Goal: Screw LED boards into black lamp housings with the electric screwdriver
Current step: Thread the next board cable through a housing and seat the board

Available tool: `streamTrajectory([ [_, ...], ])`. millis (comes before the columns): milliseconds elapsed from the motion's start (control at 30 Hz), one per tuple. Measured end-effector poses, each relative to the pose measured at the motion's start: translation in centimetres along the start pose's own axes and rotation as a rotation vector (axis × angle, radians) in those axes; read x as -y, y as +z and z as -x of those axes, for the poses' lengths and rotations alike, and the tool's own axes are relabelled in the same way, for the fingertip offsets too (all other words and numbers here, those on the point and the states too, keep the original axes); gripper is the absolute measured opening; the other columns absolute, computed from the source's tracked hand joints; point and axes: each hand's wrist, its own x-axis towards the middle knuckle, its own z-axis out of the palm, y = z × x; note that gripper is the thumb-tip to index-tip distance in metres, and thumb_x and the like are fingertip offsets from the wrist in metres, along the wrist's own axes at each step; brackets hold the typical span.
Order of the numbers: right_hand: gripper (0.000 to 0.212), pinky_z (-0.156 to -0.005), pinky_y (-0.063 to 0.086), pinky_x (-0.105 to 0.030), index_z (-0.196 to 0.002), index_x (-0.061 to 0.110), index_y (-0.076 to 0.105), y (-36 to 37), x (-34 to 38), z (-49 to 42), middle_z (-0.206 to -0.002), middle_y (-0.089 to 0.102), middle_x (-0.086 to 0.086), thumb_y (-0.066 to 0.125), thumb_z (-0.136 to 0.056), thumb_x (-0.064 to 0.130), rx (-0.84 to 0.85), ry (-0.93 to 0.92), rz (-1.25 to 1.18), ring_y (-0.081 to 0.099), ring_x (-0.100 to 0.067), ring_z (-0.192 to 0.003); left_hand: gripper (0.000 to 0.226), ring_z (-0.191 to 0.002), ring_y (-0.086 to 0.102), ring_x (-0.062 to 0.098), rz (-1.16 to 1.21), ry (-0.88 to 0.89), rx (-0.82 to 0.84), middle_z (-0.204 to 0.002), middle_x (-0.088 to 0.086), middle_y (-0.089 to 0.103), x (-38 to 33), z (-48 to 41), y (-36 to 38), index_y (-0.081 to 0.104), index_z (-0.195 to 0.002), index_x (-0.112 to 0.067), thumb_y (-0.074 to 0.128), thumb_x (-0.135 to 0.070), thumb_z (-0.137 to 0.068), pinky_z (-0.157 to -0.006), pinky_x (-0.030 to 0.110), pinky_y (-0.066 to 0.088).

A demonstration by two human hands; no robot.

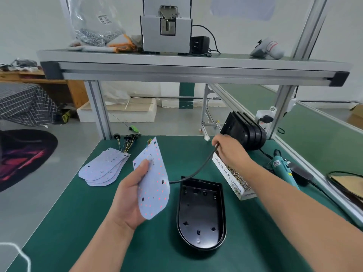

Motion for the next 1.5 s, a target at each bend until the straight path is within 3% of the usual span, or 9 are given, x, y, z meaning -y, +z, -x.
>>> streamTrajectory([
  [167,0.018,-0.077,0.049,-0.023,-0.094,0.030,0.060,-0.5,-0.3,-0.9,-0.093,0.066,0.021,0.051,-0.107,0.020,-0.184,0.178,-0.359,0.062,0.002,-0.083,0.027,-0.059,0.074,0.024,-0.066,-0.073,-0.002,-0.075,0.007,0.075,0.0,-0.3,-0.4,0.085,-0.080,-0.014,0.070,-0.036,-0.085,-0.054,0.029,0.060],
  [233,0.016,-0.089,0.056,-0.032,-0.098,0.023,0.064,-0.8,0.3,-0.3,-0.105,0.072,0.007,0.053,-0.110,0.026,-0.181,0.254,-0.645,0.068,-0.012,-0.092,0.027,-0.064,0.075,0.027,-0.094,-0.116,-0.004,-0.079,0.009,0.077,0.2,-0.4,-0.3,0.085,-0.084,-0.012,0.070,-0.034,-0.085,-0.057,0.032,0.061],
  [333,0.023,-0.078,0.063,-0.028,-0.102,0.007,0.067,-1.6,2.3,1.9,-0.106,0.075,-0.014,0.058,-0.109,0.027,-0.168,0.232,-0.911,0.077,-0.026,-0.086,0.029,-0.074,0.078,0.031,-0.129,-0.162,-0.026,-0.094,0.013,0.079,0.6,-0.7,-0.2,0.086,-0.093,-0.010,0.072,-0.033,-0.084,-0.063,0.037,0.063],
  [433,0.007,-0.074,0.062,-0.026,-0.104,0.001,0.065,-1.7,4.1,5.1,-0.097,0.078,-0.014,0.060,-0.105,0.004,-0.153,0.141,-0.977,0.079,-0.027,-0.085,0.031,-0.085,0.079,0.034,-0.125,-0.206,-0.056,-0.109,0.016,0.079,1.1,-0.7,-0.1,0.085,-0.102,-0.011,0.074,-0.034,-0.085,-0.067,0.043,0.064],
  [700,0.017,-0.059,0.062,-0.032,-0.102,0.021,0.063,-1.0,5.1,11.3,-0.090,0.069,0.001,0.054,-0.107,0.008,-0.202,0.103,-0.887,0.074,-0.022,-0.068,0.055,-0.116,0.074,0.034,-0.254,-0.209,-0.120,-0.127,0.012,0.076,2.1,-0.8,0.5,0.071,-0.132,-0.015,0.075,-0.041,-0.084,-0.104,0.053,0.055],
  [967,0.013,-0.064,0.064,-0.034,-0.109,0.017,0.059,-1.7,5.1,13.1,-0.088,0.065,-0.005,0.051,-0.110,0.008,-0.241,0.020,-0.855,0.075,-0.023,-0.071,0.041,-0.113,0.076,0.030,-0.355,-0.253,-0.118,-0.125,0.011,0.077,2.3,-0.8,0.6,0.074,-0.128,-0.015,0.070,-0.038,-0.096,-0.091,0.045,0.060],
  [1167,0.014,-0.064,0.061,-0.028,-0.109,0.017,0.059,-1.7,5.0,13.3,-0.091,0.064,0.001,0.051,-0.109,0.006,-0.229,-0.053,-0.861,0.076,-0.024,-0.072,0.049,-0.111,0.077,0.030,-0.419,-0.279,-0.081,-0.124,0.012,0.078,2.3,-0.7,0.9,0.078,-0.122,-0.013,0.075,-0.042,-0.083,-0.081,0.040,0.065],
  [1367,0.018,-0.074,0.064,-0.042,-0.113,0.042,0.056,-0.9,4.8,13.5,-0.095,0.065,0.007,0.053,-0.109,0.024,-0.060,-0.071,-0.697,0.076,-0.022,-0.081,0.034,-0.116,0.074,0.034,-0.487,-0.320,-0.012,-0.126,0.014,0.076,2.1,-0.7,1.0,0.083,-0.113,-0.019,0.072,-0.039,-0.087,-0.102,0.049,0.056],
  [1500,0.017,-0.079,0.061,-0.034,-0.114,0.039,0.057,-0.5,5.2,13.1,-0.099,0.066,0.010,0.058,-0.101,0.028,-0.067,-0.095,-0.679,0.074,-0.019,-0.086,0.036,-0.116,0.074,0.035,-0.518,-0.330,-0.015,-0.126,0.015,0.076,2.2,-0.8,1.4,0.082,-0.115,-0.013,0.072,-0.035,-0.089,-0.112,0.056,0.050],
])
